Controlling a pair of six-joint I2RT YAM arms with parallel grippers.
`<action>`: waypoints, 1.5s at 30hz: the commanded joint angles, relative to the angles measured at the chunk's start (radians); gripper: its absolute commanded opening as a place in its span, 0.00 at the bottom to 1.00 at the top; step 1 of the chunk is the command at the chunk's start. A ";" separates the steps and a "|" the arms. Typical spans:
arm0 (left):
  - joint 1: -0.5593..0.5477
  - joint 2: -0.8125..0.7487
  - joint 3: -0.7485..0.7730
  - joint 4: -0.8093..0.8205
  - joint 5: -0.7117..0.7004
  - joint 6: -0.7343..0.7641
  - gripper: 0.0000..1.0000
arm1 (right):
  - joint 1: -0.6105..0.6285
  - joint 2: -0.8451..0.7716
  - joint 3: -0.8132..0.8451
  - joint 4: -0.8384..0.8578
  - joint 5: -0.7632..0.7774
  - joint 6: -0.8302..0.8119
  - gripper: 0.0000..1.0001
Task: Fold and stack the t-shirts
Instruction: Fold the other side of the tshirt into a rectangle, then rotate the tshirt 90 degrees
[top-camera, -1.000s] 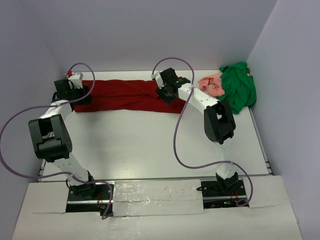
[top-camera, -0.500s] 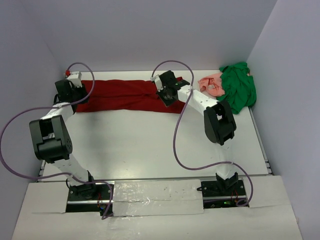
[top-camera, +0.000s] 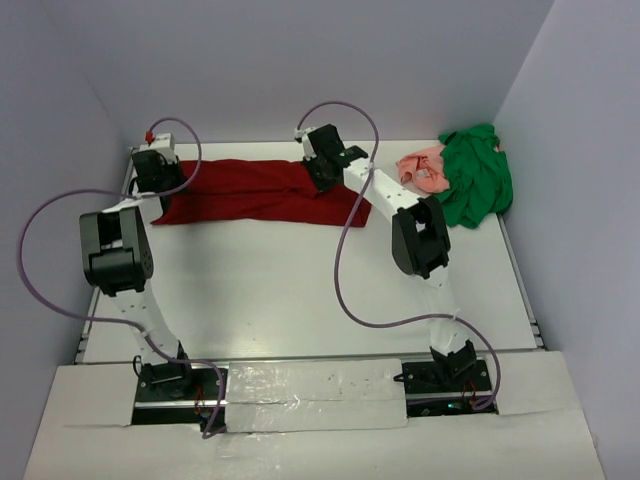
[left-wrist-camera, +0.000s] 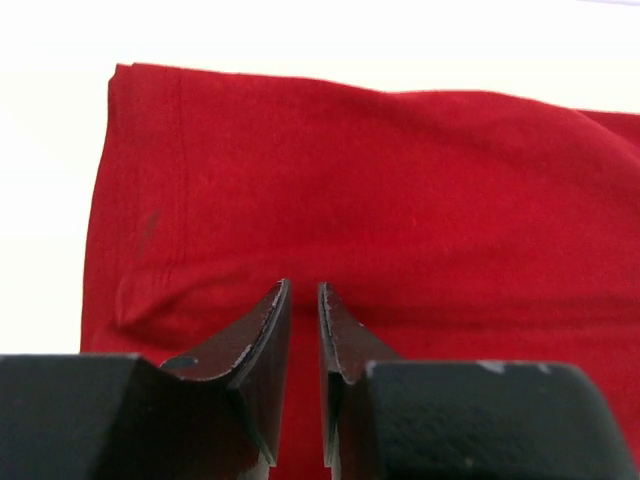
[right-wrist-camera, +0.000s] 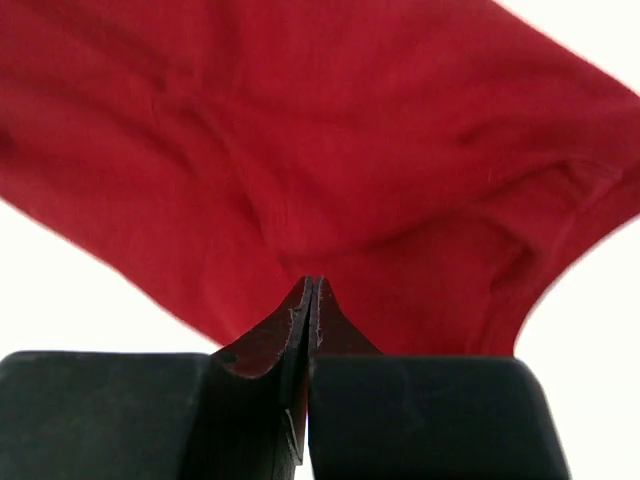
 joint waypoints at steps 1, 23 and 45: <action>-0.009 0.073 0.158 -0.067 -0.040 -0.024 0.25 | -0.007 0.061 0.132 -0.084 0.022 0.061 0.00; -0.041 0.426 0.696 -0.762 0.027 0.028 0.20 | -0.120 0.083 0.251 -0.276 -0.172 0.274 0.00; -0.067 0.125 0.163 -1.218 0.178 0.548 0.19 | -0.194 -0.033 0.275 -0.235 -0.168 0.302 0.00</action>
